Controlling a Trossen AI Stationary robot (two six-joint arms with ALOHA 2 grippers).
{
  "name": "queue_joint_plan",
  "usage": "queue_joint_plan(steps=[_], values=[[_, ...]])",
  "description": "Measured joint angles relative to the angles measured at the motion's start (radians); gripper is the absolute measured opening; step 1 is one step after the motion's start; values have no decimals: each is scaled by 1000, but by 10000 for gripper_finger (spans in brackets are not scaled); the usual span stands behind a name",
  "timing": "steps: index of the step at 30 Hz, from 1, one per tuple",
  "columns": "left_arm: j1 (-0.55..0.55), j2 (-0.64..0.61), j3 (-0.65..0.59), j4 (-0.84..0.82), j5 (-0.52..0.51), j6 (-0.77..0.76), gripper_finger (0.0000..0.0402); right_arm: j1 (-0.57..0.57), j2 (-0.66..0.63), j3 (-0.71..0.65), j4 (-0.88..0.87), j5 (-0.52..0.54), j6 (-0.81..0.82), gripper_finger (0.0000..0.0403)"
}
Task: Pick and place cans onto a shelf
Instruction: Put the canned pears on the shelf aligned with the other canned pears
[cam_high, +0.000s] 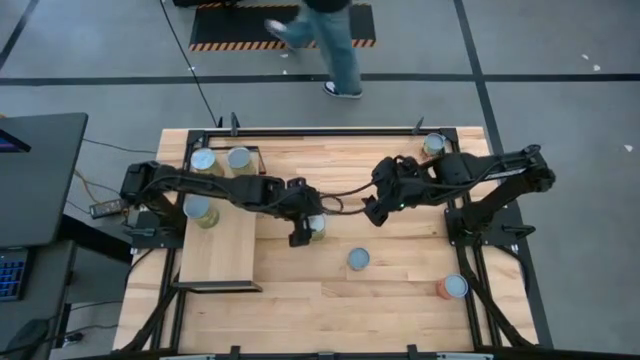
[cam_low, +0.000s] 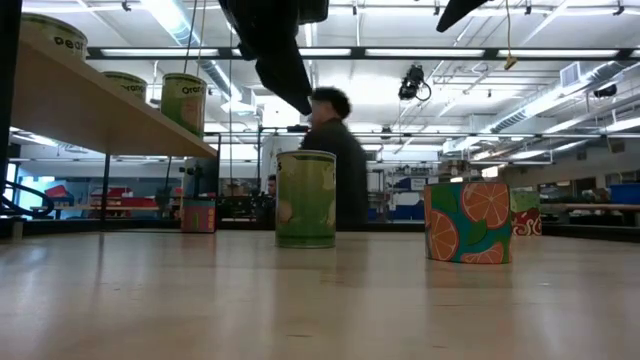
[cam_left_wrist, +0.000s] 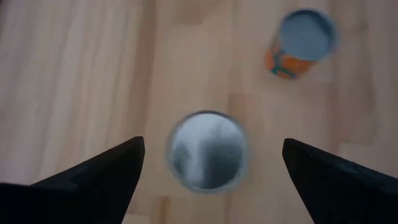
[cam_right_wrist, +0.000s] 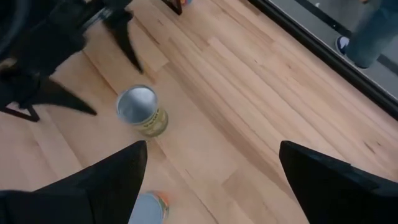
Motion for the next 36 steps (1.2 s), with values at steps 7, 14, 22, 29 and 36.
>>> queue_joint_plan(steps=[7, 14, 22, 29, 36], values=[[29, 2, -104, 15, 49, -24, 389, 44, 26, 0, -13, 64, 26, 374], [2, 0, -106, 85, 52, -26, 389, 50, 33, 0, -22, 69, 35, 374], [2, 61, -108, 143, 41, -27, 389, 50, 33, 0, -22, 67, 38, 374], [5, 100, -106, 168, 18, -24, 389, 50, 33, 0, -20, 61, 39, 374], [5, 139, -111, 156, 26, -49, 388, 52, 33, 0, -22, 60, 35, 374]])
